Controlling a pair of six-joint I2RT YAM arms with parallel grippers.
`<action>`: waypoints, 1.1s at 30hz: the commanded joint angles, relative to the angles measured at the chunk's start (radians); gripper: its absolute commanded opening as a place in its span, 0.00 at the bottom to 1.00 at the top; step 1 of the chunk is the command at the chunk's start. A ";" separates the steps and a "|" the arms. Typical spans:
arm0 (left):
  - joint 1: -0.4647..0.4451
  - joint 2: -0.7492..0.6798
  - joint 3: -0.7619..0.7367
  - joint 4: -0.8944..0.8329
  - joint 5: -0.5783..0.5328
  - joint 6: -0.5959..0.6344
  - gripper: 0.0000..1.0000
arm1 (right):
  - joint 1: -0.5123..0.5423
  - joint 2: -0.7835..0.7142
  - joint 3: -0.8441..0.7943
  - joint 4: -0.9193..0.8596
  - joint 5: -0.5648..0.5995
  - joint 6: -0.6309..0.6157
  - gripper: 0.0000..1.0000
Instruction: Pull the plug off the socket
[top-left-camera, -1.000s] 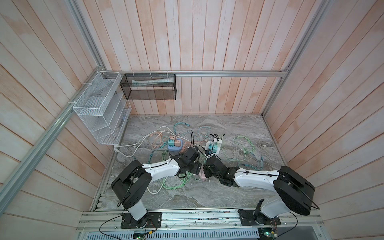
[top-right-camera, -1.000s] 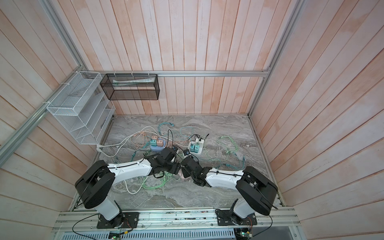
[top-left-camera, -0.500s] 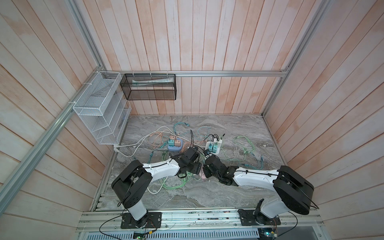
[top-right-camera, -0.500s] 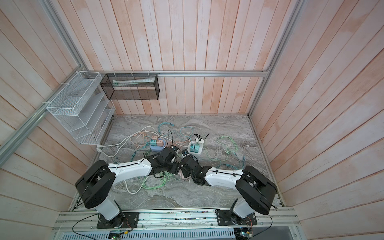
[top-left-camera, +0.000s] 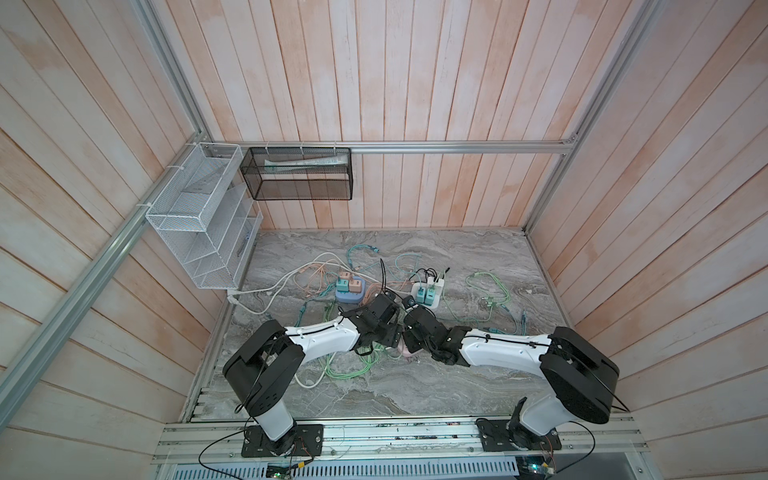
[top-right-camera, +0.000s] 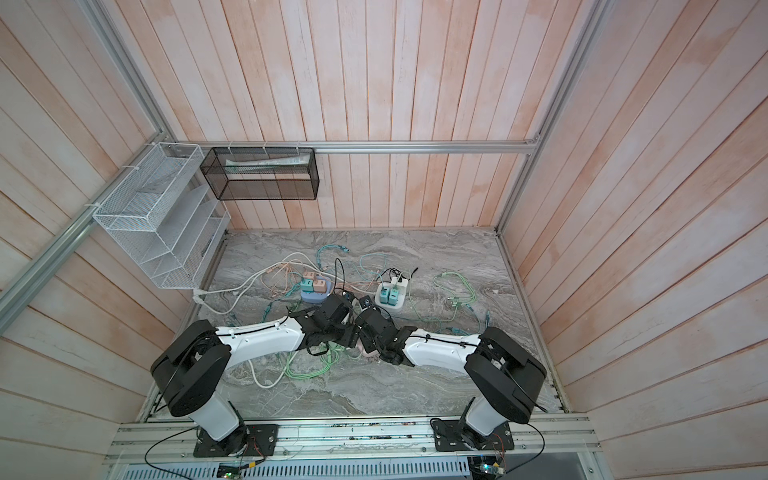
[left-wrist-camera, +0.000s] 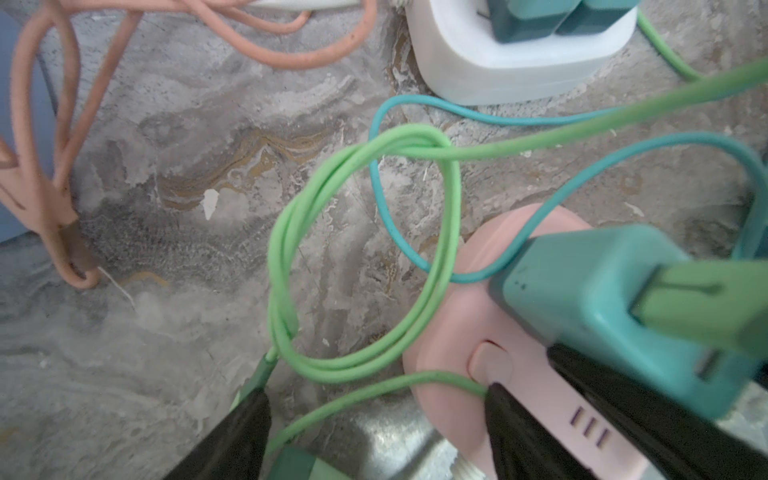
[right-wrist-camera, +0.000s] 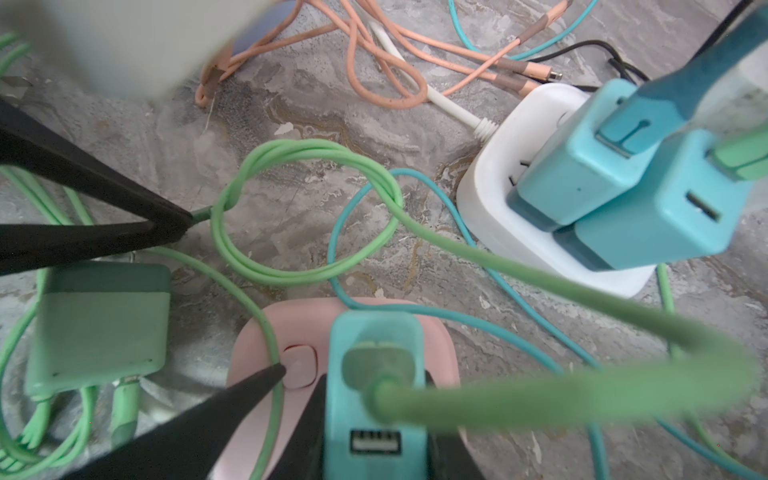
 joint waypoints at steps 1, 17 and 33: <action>-0.015 0.053 -0.003 -0.042 0.034 0.002 0.83 | 0.028 0.011 0.030 0.061 -0.059 0.031 0.00; -0.017 0.051 -0.025 -0.026 0.028 -0.001 0.83 | 0.036 -0.018 -0.006 0.076 -0.048 0.069 0.00; -0.034 0.067 -0.003 -0.032 0.026 0.003 0.83 | 0.016 -0.037 -0.037 0.089 -0.108 0.069 0.00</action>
